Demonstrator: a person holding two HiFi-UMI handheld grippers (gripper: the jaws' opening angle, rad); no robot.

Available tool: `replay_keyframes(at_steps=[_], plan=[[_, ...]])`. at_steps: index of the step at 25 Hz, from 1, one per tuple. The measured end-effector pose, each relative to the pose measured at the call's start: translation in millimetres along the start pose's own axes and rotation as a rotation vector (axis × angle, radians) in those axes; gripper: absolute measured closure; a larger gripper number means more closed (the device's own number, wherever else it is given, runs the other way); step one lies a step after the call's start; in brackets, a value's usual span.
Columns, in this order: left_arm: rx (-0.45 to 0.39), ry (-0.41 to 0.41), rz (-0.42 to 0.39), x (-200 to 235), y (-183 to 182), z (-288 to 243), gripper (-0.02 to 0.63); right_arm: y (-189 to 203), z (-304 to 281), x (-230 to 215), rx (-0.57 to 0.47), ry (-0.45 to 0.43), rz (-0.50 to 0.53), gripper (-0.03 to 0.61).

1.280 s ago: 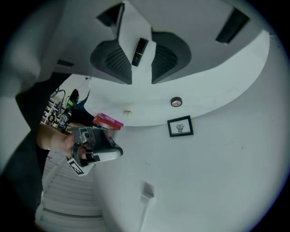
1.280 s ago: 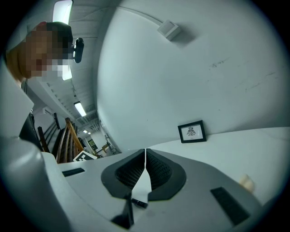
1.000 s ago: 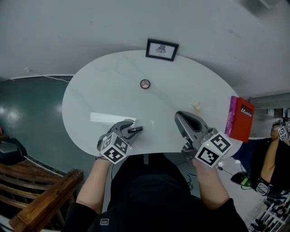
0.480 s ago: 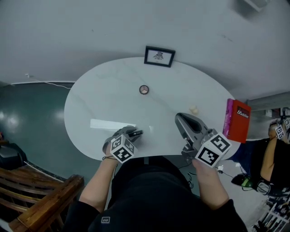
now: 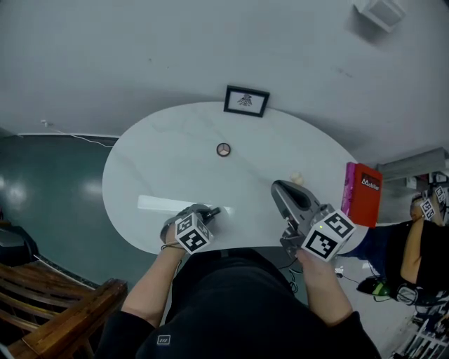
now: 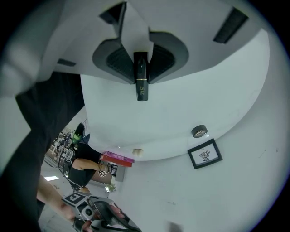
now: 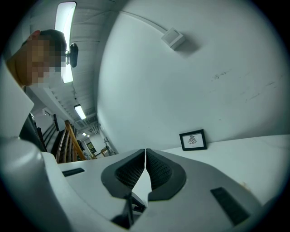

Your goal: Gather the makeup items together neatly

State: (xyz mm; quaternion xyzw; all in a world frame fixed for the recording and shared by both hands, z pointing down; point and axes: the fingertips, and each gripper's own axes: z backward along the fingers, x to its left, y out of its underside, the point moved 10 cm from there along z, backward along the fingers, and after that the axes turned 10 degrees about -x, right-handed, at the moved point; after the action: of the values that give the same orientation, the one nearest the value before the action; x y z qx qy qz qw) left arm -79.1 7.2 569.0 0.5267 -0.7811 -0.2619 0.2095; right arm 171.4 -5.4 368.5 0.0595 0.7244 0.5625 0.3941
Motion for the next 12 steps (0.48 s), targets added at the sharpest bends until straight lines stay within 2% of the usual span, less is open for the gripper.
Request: replay_keyframes(at_steps=[6,12], plan=[[-0.07,-0.014,0.083,8.5,-10.8,17.5,0.511,1.6,-0.1,8.2,-0.004,0.006,0.0,0.542],[-0.152,-0.097,0.144,28.2,-18.7,53.0,0.512,8.1,-9.9,20.9,-0.012,0.013,0.001,0.543]])
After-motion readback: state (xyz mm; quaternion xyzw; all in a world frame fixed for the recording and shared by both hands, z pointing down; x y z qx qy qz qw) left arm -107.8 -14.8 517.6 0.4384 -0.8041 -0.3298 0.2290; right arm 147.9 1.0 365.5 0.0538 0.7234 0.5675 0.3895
